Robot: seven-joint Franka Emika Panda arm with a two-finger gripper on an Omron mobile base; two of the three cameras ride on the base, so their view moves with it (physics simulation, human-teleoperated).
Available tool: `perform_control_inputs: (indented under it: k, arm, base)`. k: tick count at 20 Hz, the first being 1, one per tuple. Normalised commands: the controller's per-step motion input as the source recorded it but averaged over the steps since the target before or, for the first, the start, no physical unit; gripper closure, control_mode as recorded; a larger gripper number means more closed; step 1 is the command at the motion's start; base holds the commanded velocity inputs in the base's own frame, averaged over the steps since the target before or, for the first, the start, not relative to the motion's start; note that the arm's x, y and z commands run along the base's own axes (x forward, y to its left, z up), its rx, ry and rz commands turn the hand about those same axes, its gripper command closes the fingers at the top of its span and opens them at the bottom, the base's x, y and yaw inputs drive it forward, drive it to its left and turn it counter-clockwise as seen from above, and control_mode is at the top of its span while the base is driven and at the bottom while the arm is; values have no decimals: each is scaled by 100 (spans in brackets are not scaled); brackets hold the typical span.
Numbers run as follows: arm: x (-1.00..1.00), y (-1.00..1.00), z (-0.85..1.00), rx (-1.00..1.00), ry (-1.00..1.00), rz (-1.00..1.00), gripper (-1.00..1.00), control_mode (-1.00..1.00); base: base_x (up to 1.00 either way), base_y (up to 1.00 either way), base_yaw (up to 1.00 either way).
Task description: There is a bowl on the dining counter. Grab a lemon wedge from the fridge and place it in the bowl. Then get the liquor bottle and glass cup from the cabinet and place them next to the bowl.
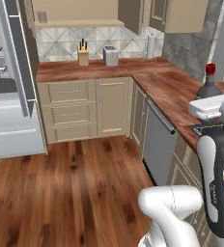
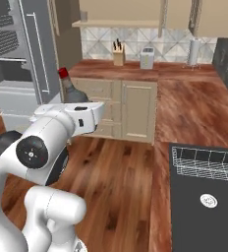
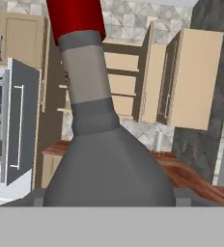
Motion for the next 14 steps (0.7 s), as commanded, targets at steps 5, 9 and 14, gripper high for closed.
perform_control_inputs:
  k: [5,9,14]
  arm:
    - [0,0,0,0,0,0,100,100]
    - [0,0,0,0,0,0,100,100]
    - [0,0,0,0,0,0,100,100]
  base:
    - [-100,-4,0]
    - [-100,0,0]
    - [-92,-12,-21]
